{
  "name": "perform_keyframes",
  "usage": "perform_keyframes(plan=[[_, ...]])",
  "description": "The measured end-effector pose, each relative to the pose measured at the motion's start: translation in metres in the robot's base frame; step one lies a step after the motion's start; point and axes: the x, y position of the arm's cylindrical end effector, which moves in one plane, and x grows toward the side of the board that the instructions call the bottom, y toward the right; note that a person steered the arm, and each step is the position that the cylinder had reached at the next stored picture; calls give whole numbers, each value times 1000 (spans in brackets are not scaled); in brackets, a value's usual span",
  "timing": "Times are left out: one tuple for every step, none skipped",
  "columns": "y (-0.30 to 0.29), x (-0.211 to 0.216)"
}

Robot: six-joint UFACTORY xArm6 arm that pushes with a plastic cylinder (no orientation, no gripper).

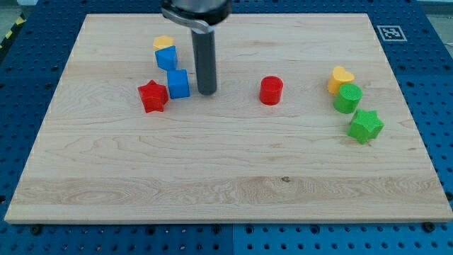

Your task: Slide the blue cube to the bottom right of the triangle

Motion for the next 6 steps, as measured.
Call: perform_keyframes(plan=[[-7,38],[-69,36],[-82,35],[-72,35],[-61,32],[-61,18]])
